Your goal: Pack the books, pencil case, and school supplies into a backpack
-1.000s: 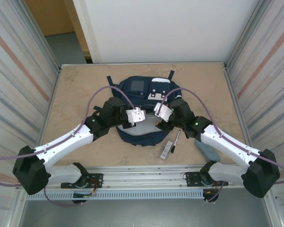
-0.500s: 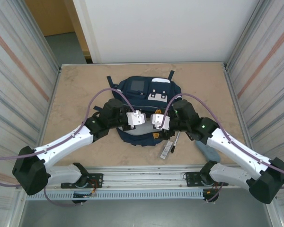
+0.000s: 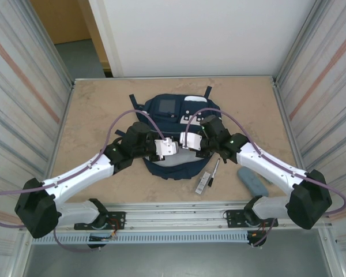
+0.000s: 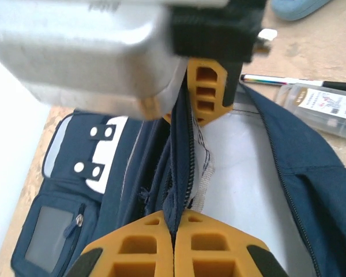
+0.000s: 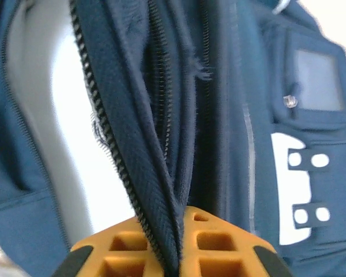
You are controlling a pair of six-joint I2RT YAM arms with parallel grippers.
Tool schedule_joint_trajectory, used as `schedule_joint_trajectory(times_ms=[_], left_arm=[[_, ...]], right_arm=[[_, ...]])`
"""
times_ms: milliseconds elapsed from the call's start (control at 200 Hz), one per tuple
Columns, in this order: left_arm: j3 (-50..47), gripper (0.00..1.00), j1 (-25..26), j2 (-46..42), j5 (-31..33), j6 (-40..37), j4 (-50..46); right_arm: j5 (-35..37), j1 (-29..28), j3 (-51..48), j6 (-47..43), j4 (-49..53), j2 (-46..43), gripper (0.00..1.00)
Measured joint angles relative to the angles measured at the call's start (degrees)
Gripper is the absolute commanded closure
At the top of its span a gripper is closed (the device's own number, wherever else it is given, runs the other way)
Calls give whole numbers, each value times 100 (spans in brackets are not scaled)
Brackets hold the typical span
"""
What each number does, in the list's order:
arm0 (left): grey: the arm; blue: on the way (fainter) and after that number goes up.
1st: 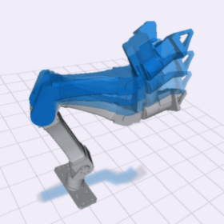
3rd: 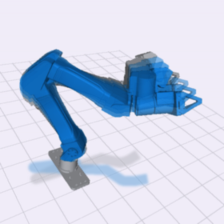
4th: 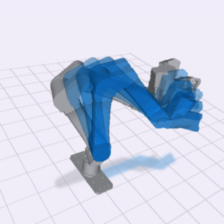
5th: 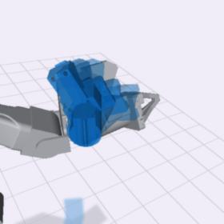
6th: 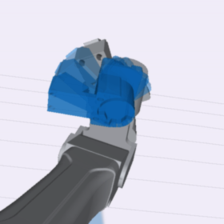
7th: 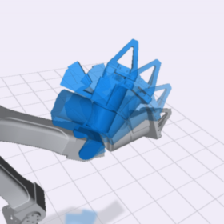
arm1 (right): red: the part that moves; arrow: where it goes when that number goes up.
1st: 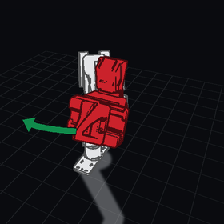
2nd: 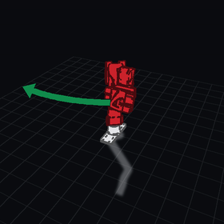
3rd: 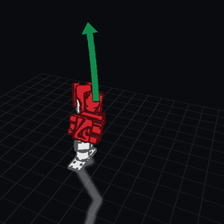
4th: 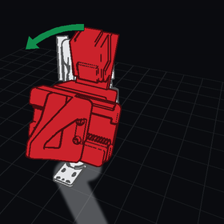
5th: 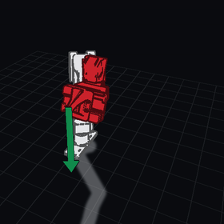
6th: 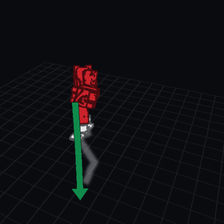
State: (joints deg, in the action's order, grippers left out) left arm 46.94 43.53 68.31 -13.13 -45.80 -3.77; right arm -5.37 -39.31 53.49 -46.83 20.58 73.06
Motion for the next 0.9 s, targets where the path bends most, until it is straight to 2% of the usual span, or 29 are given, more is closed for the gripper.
schedule_joint_trajectory(times_ms=[286,491,666,792,902], left_arm=[[-726,100,-245,-844,415,826,551],[-1019,100,4,-916,901,1475,625],[-1021,100,188,-614,1388,1919,813],[-1021,100,262,-297,1641,2055,1095],[-1021,100,262,-7,1722,2063,1362]], right_arm=[[437,-249,-149,-68,-2677,645,100],[286,-321,-330,-361,-3700,1196,100],[433,-282,-391,-208,-4113,1438,68],[603,-151,-560,345,-3958,1274,62],[706,-155,-872,999,-3471,734,60]])
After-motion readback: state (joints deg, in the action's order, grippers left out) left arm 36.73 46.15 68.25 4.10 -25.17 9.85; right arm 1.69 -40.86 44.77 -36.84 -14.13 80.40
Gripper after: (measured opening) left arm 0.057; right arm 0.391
